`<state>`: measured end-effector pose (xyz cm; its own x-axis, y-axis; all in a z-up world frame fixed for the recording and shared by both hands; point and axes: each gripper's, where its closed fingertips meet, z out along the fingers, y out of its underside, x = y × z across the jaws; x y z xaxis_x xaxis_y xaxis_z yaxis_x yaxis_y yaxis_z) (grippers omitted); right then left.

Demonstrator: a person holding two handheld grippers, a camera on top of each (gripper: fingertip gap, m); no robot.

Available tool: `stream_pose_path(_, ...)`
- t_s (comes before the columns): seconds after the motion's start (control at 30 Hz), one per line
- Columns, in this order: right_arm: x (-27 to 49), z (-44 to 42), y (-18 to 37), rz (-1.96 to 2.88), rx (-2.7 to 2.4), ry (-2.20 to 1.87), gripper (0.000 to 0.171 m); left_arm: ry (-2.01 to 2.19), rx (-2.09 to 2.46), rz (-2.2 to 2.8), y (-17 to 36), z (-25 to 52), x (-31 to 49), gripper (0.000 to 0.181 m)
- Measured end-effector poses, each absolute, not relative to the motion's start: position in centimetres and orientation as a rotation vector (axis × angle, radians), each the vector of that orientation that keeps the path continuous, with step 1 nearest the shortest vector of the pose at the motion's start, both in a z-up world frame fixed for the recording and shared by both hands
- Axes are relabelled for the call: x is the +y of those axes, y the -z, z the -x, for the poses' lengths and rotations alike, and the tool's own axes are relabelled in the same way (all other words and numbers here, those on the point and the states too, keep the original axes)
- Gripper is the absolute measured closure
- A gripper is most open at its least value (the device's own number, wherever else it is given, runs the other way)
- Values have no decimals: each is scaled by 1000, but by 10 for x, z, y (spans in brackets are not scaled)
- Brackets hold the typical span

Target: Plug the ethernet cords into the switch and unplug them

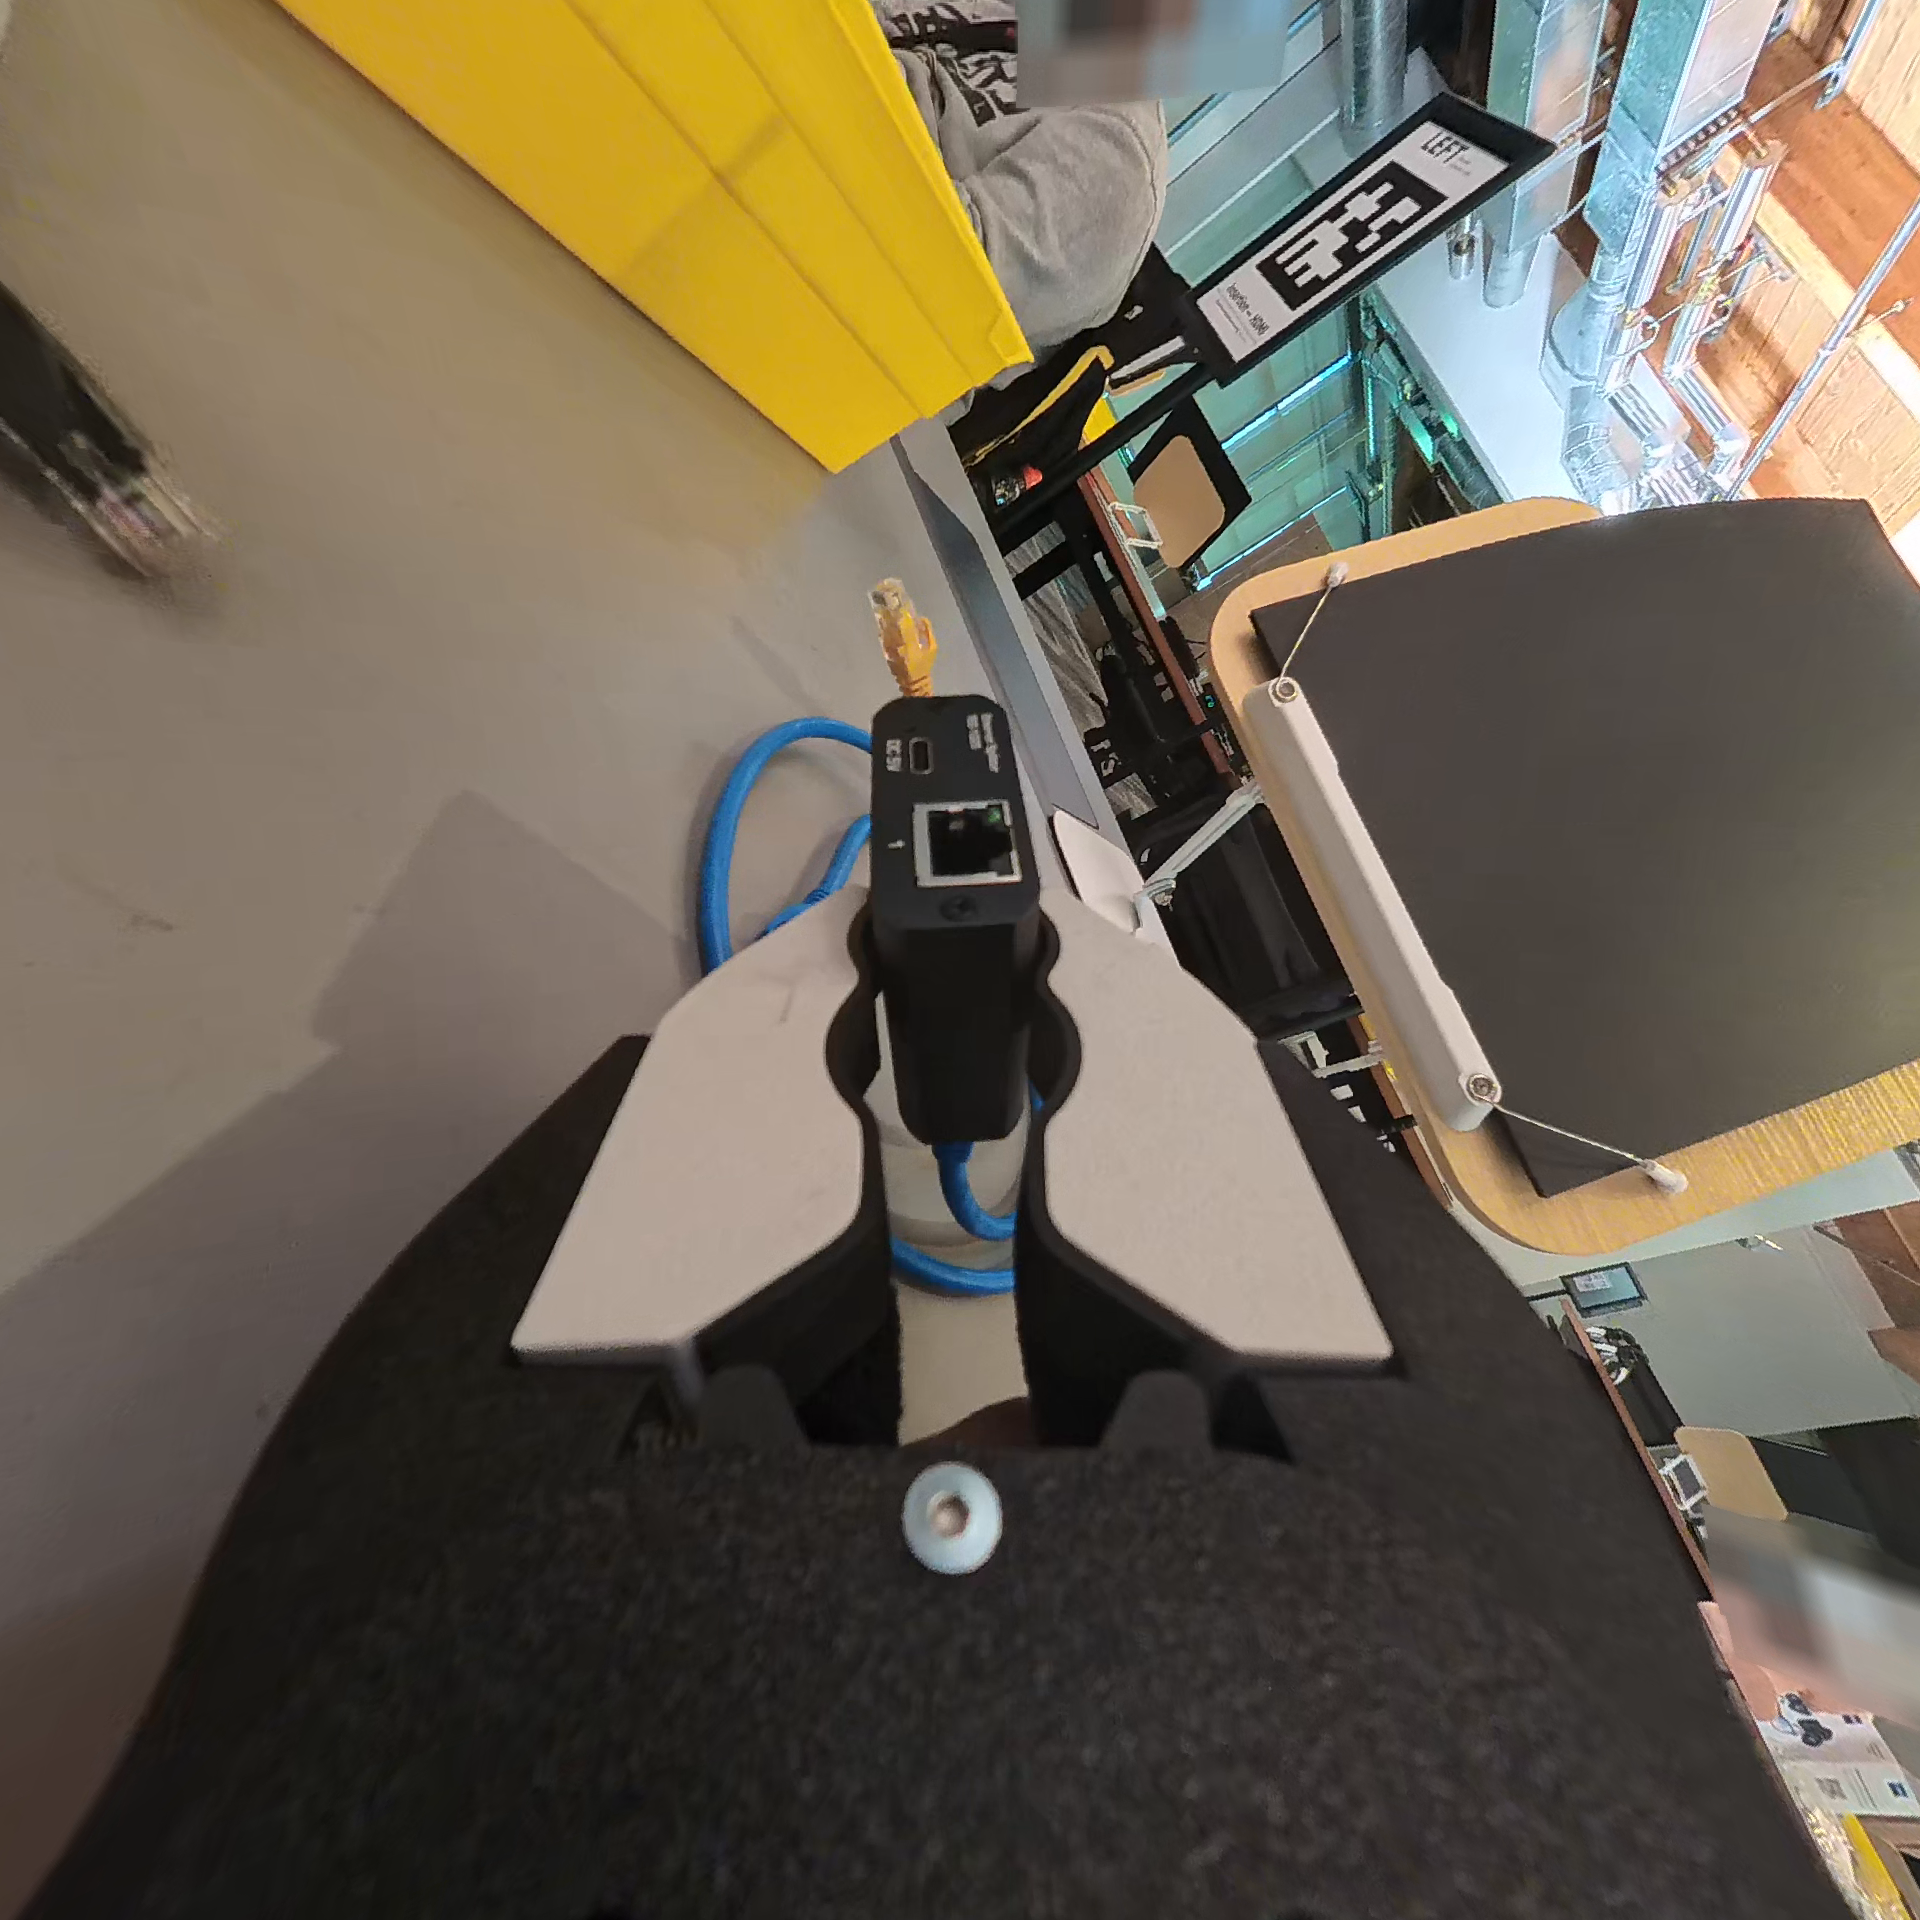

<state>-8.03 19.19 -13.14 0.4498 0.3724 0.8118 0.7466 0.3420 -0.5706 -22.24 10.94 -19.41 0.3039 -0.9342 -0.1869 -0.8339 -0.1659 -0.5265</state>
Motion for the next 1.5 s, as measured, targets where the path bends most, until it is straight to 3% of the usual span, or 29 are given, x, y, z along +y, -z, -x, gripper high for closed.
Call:
stream_pose_path(0.07,192,80,131,1264,-1146,330,147,259,1580,2018,196,217,108,174)
stream_pose_path(0.3,192,81,131,1241,-1154,355,147,248,1531,2003,195,217,108,175)
stream_pose_path(0.67,189,84,118,1090,-1137,564,147,1277,1080,2272,123,185,109,176)
stream_pose_path(1.0,193,78,116,1068,-1126,654,147,1475,1047,2356,136,139,115,176)
stream_pose_path(1.5,194,81,124,1044,-1180,749,147,1528,983,2364,131,137,116,176)
